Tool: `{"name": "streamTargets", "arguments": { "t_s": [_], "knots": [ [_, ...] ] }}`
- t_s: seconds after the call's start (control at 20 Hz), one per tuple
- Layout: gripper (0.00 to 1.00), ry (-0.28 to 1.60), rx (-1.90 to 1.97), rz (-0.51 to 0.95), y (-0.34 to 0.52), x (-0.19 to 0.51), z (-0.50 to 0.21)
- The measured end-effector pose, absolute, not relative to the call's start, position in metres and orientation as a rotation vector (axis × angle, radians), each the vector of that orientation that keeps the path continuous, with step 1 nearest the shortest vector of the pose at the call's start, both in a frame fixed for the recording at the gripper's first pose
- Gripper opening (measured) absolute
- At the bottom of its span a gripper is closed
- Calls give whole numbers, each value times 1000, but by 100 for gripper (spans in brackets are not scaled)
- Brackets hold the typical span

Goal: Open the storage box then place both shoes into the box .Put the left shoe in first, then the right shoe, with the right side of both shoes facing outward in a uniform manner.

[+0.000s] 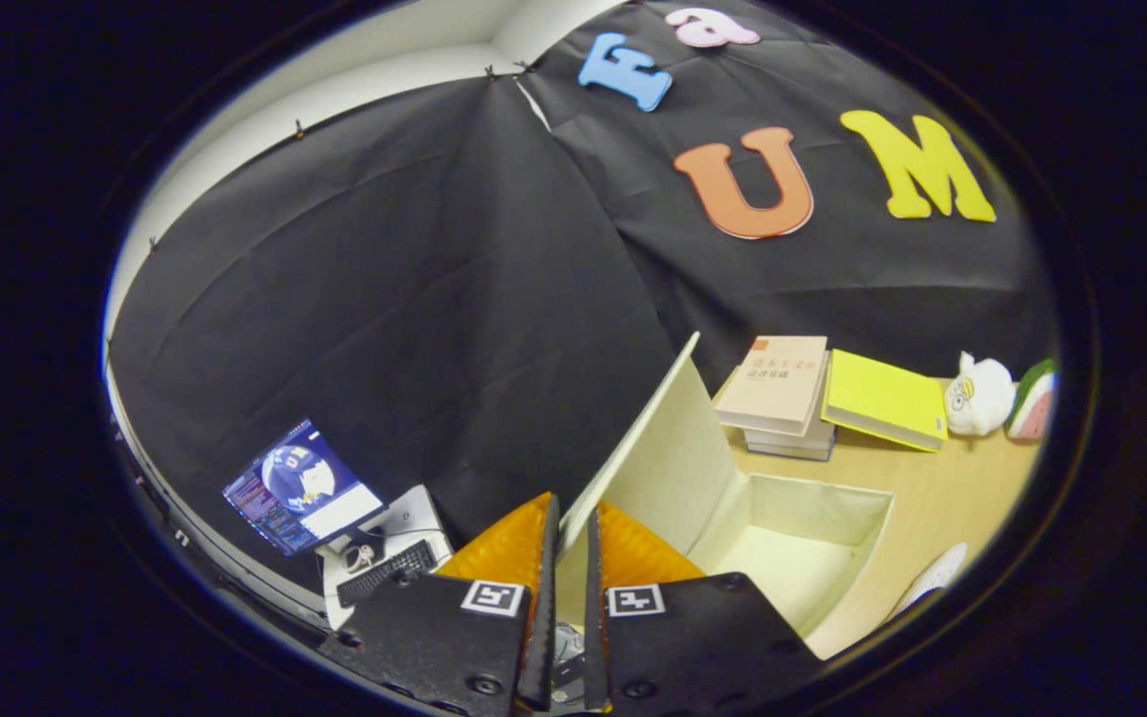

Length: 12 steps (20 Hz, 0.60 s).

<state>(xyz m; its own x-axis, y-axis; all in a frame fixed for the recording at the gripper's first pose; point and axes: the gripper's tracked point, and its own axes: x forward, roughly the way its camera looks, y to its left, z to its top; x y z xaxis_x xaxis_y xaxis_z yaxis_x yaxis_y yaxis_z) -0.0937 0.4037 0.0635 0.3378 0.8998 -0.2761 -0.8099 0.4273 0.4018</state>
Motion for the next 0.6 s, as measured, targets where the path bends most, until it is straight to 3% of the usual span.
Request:
{"name": "streamTargets", "arguments": {
  "t_s": [0.1, 0.25, 0.35, 0.5, 0.6],
  "knots": [
    [19, 488, 183, 1108, 419, -94, 64],
    [57, 401, 90, 1067, 428, -90, 70],
    [73, 380, 85, 1056, 430, -90, 73],
    [75, 366, 95, 1014, 421, -84, 72],
    [82, 359, 96, 967, 409, -77, 68]
  ]
}}
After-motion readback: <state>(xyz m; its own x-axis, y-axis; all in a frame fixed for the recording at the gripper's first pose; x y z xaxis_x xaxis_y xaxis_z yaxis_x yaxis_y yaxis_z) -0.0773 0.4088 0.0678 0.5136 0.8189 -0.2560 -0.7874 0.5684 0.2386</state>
